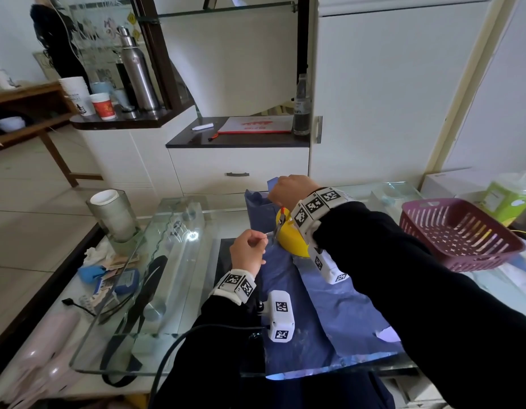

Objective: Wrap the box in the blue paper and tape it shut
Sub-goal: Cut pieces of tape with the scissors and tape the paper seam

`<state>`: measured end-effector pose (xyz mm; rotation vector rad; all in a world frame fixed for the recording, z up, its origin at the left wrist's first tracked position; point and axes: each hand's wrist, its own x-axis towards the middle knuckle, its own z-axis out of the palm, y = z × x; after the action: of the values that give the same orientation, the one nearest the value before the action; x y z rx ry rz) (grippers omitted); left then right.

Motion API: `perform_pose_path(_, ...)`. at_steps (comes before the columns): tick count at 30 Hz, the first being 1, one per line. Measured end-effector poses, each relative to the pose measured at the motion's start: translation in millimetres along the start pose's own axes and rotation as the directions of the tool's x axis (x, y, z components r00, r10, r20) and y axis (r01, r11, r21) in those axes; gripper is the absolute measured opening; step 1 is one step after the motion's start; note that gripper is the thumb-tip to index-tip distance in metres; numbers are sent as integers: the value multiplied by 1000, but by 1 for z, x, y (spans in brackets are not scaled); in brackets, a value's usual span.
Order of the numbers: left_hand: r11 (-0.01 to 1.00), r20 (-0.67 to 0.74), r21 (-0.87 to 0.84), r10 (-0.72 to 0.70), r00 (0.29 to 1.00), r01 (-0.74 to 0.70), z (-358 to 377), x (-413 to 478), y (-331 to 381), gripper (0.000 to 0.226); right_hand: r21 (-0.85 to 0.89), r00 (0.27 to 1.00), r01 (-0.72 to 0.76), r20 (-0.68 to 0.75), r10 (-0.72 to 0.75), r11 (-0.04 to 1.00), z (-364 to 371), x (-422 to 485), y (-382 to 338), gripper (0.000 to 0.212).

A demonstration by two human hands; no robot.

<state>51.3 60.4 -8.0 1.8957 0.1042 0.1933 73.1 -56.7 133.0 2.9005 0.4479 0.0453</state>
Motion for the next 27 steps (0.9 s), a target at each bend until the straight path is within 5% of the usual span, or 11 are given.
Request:
perform_pose_path(9, 996, 3, -72, -60, 998, 60, -6, 3, -6, 3, -35, 999, 42, -33, -43, 999, 2, -7, 15, 32)
perform_pose_path(18, 960, 66, -228, -153, 986, 164, -12, 11, -11, 14, 473, 953, -293, 71, 295, 831, 46, -1, 28, 38)
perform_pose_path(27, 898, 229, -382, -137, 964, 218, -17, 3, -6, 27, 706, 929, -295, 54, 367, 644, 84, -9, -8, 32)
